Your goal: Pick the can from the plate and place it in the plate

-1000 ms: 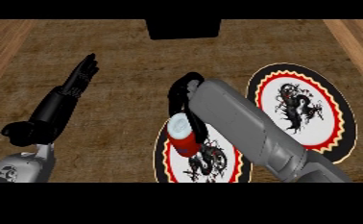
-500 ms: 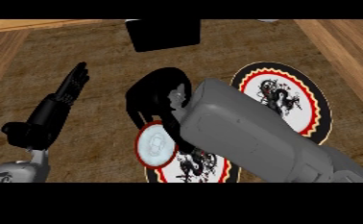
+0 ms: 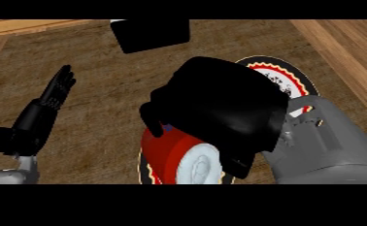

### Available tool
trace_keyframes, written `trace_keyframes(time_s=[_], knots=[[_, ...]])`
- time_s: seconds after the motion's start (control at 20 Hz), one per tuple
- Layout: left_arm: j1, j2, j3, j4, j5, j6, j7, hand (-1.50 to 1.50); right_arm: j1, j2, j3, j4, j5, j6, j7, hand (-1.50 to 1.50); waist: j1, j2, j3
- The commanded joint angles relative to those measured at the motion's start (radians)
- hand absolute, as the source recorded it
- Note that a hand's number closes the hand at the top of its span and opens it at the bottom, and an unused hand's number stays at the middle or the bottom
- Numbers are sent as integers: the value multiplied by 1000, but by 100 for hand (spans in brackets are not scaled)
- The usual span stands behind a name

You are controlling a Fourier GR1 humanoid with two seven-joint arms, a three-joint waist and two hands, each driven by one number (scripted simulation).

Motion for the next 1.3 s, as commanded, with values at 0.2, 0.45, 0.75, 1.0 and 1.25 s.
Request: trace_keyframes(time_s=[0.2, 0.45, 0.75, 1.0, 1.25], knots=[[27, 20, 37, -31, 8, 4, -25, 0, 243, -225, -252, -385, 2, -73, -62, 150, -11, 45, -5], [27, 16, 30, -66, 20, -13, -44, 0, 486, -306, -398, -593, 14, -91, -114, 150, 33, 71, -11], [33, 17, 0, -103, 9, -35, -47, 0, 809, -299, -622, -694, -9, -93, -246, 150, 100, 87, -14], [2, -9, -66, -162, -19, -37, -10, 0, 1021, -225, -785, -629, 84, -128, -514, 150, 170, 95, -20], [-72, 6, -46, -103, 1, -81, 9, 0, 1135, -162, -896, -431, 228, -223, -872, 150, 207, 101, -25]])
